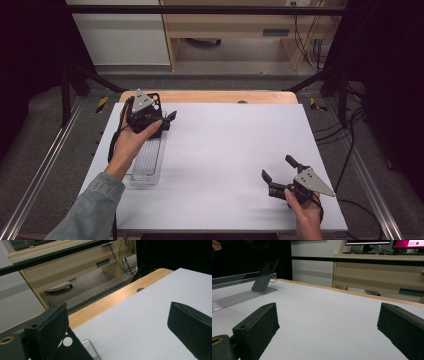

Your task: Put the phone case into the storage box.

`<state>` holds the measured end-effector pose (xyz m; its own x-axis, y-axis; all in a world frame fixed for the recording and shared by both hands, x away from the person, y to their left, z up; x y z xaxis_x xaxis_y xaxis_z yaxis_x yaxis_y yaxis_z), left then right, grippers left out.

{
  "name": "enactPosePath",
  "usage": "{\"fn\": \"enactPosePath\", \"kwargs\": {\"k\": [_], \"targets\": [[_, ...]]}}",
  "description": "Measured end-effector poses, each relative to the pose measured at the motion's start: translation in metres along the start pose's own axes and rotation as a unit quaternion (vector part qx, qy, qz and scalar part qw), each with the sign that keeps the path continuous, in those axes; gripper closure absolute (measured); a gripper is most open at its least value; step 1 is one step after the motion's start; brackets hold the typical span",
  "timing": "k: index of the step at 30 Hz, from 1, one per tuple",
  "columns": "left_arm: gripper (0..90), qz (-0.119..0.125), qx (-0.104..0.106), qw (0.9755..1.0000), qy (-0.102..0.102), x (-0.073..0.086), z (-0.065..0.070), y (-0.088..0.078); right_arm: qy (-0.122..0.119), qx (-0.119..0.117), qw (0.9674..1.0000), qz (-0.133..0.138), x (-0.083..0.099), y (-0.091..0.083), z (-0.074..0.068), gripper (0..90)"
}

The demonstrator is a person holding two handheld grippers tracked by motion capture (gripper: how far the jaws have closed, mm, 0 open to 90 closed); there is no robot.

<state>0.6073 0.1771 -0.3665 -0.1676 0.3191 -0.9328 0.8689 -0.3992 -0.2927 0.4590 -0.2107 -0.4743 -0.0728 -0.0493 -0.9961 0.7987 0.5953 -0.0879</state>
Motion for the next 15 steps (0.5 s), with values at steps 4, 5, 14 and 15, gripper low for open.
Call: {"fn": "enactPosePath", "kwargs": {"k": [4,5,14,15], "targets": [[2.9,0.006,0.005,1.0000,-0.002,-0.001,0.005,-0.004,0.000,-0.001,1.0000,-0.001,0.000,0.000,-0.001,3.9],[2.9,0.008,0.005,1.0000,-0.002,-0.001,0.005,-0.004,0.000,0.000,1.0000,0.000,0.000,0.000,0.000,3.9],[2.8,0.021,0.018,0.9995,-0.015,-0.004,0.014,-0.011,-0.002,0.000,1.0000,0.000,-0.001,0.000,-0.001,3.9],[2.8,0.021,0.019,0.9995,-0.016,-0.004,0.014,-0.011,-0.002,0.000,1.0000,0.001,-0.001,0.000,-0.001,3.9]]}}
Point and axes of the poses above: each handheld gripper's, and its own axes: y roughly forward along the jaws, x roughly out of its underside, z roughly to its right, the point moved 6 cm from there along y, roughly forward along the jaws, and after that the axes turned 7 degrees about -x, right-handed, at the moved point
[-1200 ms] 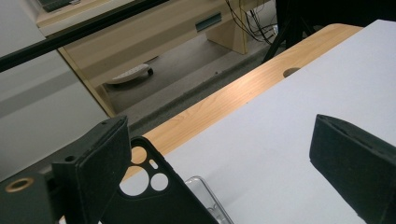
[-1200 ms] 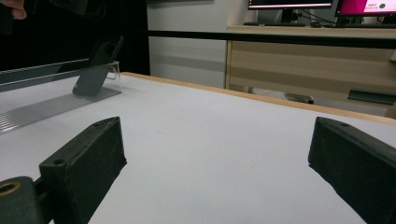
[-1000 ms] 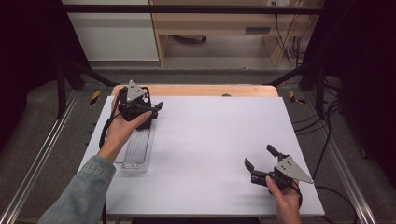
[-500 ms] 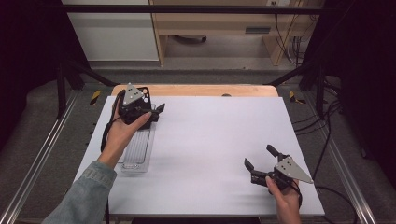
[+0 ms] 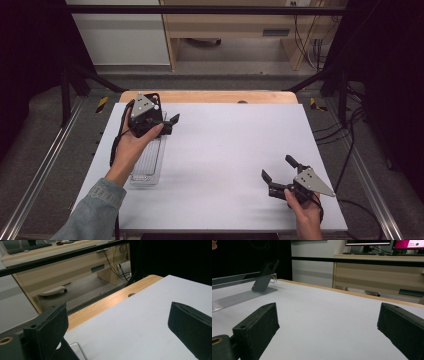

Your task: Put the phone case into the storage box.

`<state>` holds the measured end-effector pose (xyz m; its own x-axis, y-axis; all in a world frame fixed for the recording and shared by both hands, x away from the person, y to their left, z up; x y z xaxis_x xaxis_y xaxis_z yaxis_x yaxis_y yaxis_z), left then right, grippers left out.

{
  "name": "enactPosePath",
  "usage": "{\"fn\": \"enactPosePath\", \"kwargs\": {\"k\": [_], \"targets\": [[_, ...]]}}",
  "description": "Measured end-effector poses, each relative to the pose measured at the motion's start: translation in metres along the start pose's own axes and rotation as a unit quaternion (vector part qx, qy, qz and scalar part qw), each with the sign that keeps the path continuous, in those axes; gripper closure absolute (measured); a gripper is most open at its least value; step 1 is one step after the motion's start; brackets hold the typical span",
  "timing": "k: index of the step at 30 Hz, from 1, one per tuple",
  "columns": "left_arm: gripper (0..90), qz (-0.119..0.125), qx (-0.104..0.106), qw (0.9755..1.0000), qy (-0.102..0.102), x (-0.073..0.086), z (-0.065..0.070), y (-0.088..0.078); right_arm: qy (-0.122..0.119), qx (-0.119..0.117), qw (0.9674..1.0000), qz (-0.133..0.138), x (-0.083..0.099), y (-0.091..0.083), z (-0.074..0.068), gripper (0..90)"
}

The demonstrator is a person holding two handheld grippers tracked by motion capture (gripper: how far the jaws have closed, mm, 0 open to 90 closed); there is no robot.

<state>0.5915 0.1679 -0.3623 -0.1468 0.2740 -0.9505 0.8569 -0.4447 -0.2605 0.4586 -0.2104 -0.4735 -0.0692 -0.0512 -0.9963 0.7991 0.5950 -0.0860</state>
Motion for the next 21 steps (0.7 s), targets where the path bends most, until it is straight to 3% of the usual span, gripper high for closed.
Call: {"fn": "enactPosePath", "kwargs": {"k": [21], "targets": [[2.8,0.004,0.009,0.9998,-0.018,0.003,0.004,-0.012,0.000,-0.001,1.0000,0.000,0.000,0.000,-0.001,4.0]]}}
Point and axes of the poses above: each handheld gripper's, and its own axes: y roughly forward along the jaws, x roughly out of its underside, z roughly to its right, the point moved 6 cm from there along y, roughly forward along the jaws, and after that the axes turned 7 degrees about -x, right-handed, at the moved point
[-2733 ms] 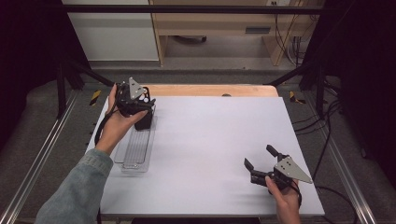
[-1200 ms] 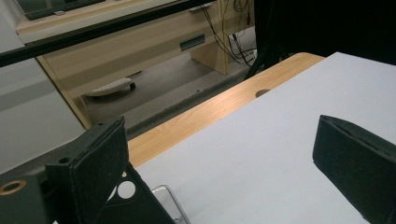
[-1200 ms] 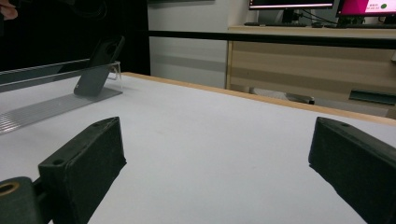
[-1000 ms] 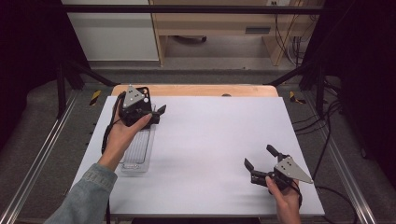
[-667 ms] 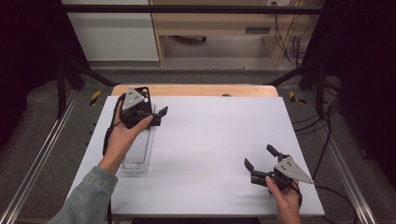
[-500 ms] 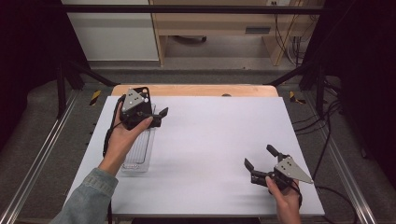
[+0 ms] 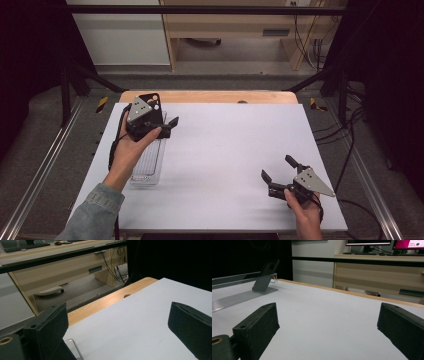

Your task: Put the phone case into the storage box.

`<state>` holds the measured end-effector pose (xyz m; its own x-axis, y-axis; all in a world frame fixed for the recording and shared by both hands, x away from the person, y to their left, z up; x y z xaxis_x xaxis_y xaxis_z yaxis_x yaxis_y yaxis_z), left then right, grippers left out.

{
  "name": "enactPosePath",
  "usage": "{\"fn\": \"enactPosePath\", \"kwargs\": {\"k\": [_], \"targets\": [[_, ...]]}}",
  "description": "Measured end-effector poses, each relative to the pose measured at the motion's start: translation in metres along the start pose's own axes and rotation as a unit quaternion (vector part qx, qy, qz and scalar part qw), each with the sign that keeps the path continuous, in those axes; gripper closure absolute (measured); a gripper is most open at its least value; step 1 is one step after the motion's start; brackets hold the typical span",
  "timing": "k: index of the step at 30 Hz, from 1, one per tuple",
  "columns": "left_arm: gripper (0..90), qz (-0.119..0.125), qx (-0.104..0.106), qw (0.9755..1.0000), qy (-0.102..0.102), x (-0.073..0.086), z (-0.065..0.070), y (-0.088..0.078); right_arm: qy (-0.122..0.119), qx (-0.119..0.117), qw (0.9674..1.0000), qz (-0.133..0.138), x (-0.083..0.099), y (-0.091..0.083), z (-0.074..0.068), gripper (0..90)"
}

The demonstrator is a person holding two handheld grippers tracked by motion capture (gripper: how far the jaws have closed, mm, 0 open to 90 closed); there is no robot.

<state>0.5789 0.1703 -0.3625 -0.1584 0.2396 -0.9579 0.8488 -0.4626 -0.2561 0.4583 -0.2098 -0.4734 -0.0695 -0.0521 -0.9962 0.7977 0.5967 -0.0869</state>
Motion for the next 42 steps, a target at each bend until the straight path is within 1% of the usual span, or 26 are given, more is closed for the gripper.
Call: {"fn": "enactPosePath", "kwargs": {"k": [13,15,29,34,38,42], "targets": [[2.2,0.011,0.011,0.9999,-0.006,-0.004,0.006,-0.010,-0.001,0.001,1.0000,-0.001,0.000,0.000,0.000,4.0],[2.2,0.012,0.011,0.9999,-0.005,-0.004,0.006,-0.011,-0.004,0.002,1.0000,-0.002,0.000,0.000,0.000,4.0],[2.1,0.020,0.016,0.9996,-0.012,-0.004,0.010,-0.023,-0.002,0.001,1.0000,-0.001,-0.001,0.000,-0.001,4.0],[2.2,0.024,0.018,0.9995,-0.013,-0.007,0.010,-0.028,-0.002,0.001,1.0000,0.000,-0.001,0.000,-0.001,4.0],[2.2,0.029,0.018,0.9992,-0.019,-0.009,0.010,-0.031,-0.002,0.000,1.0000,0.000,-0.001,0.000,-0.001,4.0],[2.2,0.033,0.018,0.9991,-0.018,-0.012,0.010,-0.035,-0.002,0.001,1.0000,-0.001,0.000,0.000,-0.001,4.0]]}}
Point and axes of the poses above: each handheld gripper's, and its own axes: y roughly forward along the jaws, x roughly out of its underside, z roughly to its right, the point moved 6 cm from there along y, roughly forward along the jaws, and after that the axes turned 7 degrees about -x, right-handed, at the moved point
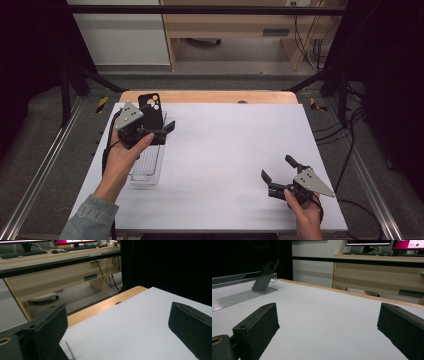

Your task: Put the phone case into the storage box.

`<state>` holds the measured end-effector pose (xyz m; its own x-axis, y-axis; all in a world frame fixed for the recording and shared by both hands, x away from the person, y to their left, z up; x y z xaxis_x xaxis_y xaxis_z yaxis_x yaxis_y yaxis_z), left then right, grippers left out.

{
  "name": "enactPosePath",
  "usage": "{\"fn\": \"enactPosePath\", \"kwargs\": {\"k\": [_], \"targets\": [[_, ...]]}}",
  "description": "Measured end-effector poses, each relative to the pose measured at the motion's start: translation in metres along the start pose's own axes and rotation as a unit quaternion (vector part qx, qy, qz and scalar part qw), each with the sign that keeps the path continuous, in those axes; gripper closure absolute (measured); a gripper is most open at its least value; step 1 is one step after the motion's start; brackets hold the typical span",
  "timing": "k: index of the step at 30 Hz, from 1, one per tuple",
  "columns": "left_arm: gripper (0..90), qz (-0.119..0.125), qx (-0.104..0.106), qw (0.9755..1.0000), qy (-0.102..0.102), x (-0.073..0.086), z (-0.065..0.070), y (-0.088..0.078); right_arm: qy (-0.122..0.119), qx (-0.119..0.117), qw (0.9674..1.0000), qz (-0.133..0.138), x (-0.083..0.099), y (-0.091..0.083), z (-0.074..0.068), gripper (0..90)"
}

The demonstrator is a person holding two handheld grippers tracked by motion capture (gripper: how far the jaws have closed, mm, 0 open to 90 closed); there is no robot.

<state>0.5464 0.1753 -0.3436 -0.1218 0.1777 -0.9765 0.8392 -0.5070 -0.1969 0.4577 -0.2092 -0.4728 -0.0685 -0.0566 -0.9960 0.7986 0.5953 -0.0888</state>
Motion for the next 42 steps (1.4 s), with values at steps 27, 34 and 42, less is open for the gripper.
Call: {"fn": "enactPosePath", "kwargs": {"k": [27,34,42], "targets": [[1.8,0.019,-0.012,0.9997,-0.009,-0.006,-0.016,-0.029,-0.001,0.000,1.0000,-0.001,0.000,0.000,0.000,4.3],[1.8,0.027,-0.018,0.9994,-0.010,-0.009,-0.023,-0.038,0.002,-0.001,1.0000,-0.002,0.001,0.000,0.000,3.9],[1.8,0.031,-0.023,0.9991,-0.015,-0.009,-0.028,-0.044,0.002,-0.001,1.0000,-0.001,0.001,0.000,0.000,3.9]]}}
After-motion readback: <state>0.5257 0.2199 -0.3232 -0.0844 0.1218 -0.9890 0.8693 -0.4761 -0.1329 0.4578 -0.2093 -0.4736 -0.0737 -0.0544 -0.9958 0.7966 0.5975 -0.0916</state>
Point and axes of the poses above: each handheld gripper's, and its own axes: y roughly forward along the jaws, x roughly out of its underside, z roughly to its right, the point moved 6 cm from there along y, roughly forward along the jaws, and after that the axes turned 7 degrees about -x, right-handed, at the moved point
